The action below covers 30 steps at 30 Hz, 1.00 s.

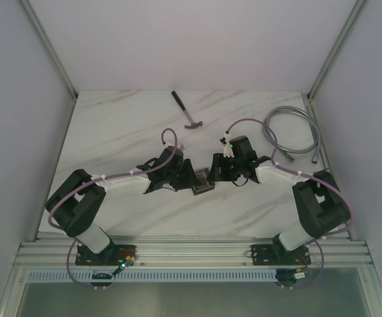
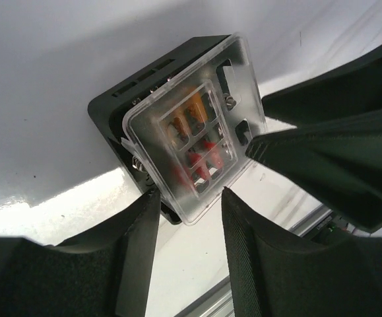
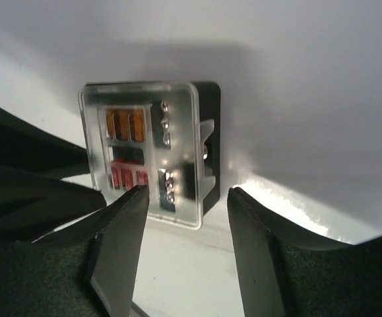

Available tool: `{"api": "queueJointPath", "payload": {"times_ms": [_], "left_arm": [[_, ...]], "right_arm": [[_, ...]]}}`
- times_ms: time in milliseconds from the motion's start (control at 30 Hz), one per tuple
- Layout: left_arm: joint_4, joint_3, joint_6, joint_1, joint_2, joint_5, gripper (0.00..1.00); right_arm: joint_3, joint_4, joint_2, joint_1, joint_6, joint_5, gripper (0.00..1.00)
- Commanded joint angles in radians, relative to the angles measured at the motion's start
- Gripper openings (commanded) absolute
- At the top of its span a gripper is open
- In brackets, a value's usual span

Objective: Snap on the fuse box
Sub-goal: Close the fuse box cover on the fuse box base.

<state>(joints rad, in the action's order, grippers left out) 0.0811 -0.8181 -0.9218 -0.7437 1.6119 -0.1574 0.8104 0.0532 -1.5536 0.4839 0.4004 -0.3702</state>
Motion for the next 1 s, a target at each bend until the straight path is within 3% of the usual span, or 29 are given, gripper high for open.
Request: {"api": "queueJointPath", "payload": {"times_ms": [0,367,567,733,800,967], "left_arm": [[-0.021,-0.018,0.015,-0.008,0.022,-0.009,0.50],[-0.045,0.007,0.012,-0.008,0.007,0.015,0.46],[-0.063,0.017,0.012,-0.008,-0.039,0.052,0.52],[-0.063,0.008,0.010,-0.004,-0.031,0.058,0.55],[-0.062,0.007,0.008,-0.004,-0.028,0.058,0.55],[-0.060,-0.001,0.011,-0.003,-0.018,0.053,0.54]], "right_arm": [[-0.058,-0.046,0.059,0.000,0.042,-0.053,0.58],[-0.095,-0.087,0.074,0.018,0.067,-0.081,0.56],[-0.035,0.017,0.109,0.004,-0.003,0.071,0.65],[0.026,0.031,0.051,0.020,-0.032,0.068,0.66],[0.039,0.030,0.032,0.028,-0.038,0.067,0.71],[0.051,0.015,0.020,0.044,-0.044,0.055,0.70]]}}
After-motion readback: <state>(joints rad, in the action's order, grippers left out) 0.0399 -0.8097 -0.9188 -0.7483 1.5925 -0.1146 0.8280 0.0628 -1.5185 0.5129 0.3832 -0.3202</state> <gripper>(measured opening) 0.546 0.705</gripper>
